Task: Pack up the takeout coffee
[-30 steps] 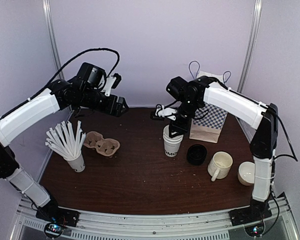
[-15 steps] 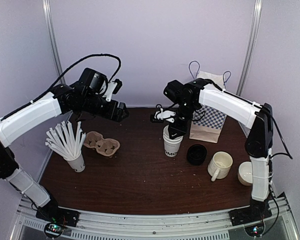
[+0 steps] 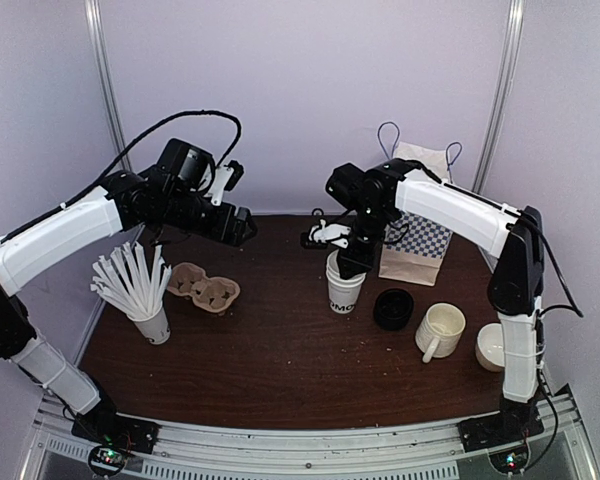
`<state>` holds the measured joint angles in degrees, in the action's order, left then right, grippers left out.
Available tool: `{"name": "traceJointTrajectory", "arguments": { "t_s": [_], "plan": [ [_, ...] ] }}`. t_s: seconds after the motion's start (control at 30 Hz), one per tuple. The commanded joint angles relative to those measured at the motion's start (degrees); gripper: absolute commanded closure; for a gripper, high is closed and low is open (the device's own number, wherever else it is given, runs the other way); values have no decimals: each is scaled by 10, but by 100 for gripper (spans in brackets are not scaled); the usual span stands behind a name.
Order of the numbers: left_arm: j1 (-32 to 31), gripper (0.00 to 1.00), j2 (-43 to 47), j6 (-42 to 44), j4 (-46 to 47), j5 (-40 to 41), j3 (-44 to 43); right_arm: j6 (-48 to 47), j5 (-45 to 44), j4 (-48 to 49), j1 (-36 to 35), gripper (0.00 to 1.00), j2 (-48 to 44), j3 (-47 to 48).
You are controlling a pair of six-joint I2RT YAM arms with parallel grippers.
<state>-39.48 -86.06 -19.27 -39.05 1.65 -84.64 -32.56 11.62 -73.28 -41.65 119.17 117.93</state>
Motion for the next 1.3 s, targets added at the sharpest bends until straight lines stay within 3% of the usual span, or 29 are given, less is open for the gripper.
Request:
{"name": "traceJointTrajectory", "arguments": {
  "t_s": [0.0,0.4,0.63,0.8,1.1,1.27],
  "plan": [
    [-1,16,15,-7,26,-5,7,8,-11,-13,1,84,11,5],
    [0,17,5,-29,50,-27,23,4,-17,-15,0,100,-3,4],
    [-1,22,-50,-116,111,-98,18,-11,-39,-22,0,100,-14,42],
    [-1,24,-102,-159,124,-95,-9,-13,-66,-5,-1,100,-26,68],
    [-1,25,-157,-243,241,-168,-8,29,21,-3,25,100,-21,127],
    [-1,25,-192,-293,298,-192,-22,37,10,-2,25,100,-10,137]
  ]
}}
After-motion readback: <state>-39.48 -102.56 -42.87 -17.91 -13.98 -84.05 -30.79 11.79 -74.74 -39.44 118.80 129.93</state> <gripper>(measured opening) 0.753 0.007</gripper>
